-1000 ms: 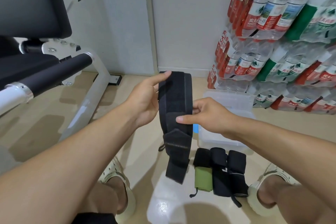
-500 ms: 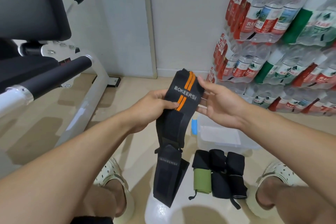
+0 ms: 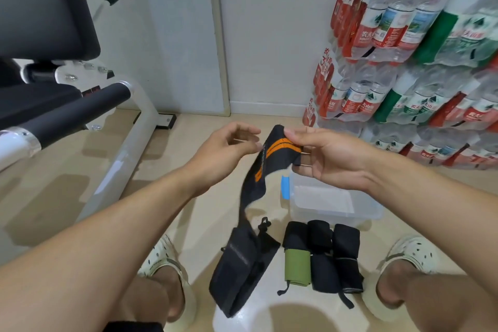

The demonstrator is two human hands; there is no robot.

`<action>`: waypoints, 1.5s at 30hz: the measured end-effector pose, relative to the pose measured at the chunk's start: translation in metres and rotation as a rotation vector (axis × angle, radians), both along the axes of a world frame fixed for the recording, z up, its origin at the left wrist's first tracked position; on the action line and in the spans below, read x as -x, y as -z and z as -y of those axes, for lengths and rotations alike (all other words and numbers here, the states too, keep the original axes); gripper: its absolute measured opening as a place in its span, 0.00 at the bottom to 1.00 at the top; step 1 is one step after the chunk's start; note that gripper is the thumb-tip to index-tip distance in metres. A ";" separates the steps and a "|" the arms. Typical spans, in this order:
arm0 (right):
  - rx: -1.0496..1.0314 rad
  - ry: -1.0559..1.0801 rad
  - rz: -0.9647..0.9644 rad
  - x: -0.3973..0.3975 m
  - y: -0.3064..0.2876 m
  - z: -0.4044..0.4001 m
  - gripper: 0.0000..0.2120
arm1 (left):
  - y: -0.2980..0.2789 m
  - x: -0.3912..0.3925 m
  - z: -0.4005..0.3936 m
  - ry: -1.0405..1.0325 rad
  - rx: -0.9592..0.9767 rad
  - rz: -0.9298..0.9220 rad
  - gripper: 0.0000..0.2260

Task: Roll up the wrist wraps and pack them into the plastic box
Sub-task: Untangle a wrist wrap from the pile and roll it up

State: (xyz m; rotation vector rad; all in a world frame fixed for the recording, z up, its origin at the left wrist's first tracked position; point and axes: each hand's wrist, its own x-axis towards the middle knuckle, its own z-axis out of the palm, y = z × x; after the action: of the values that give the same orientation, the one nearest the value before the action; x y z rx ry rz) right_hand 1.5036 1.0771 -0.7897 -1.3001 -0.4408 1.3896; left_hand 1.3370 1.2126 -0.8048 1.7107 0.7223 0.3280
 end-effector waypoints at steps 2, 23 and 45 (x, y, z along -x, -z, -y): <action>-0.016 0.074 -0.079 0.004 0.002 -0.001 0.10 | -0.003 -0.001 0.004 0.023 -0.013 0.106 0.12; -0.330 0.147 0.822 0.004 -0.003 0.007 0.11 | -0.015 -0.007 0.022 0.066 0.207 0.308 0.06; -0.358 0.056 0.941 -0.005 0.003 0.008 0.21 | -0.011 -0.007 0.019 0.071 0.314 0.293 0.14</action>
State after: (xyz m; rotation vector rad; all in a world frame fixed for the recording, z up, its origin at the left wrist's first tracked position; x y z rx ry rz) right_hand 1.5090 1.0688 -0.7924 -1.5792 -1.2069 0.5295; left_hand 1.3436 1.1932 -0.7936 1.3517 0.4683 0.3851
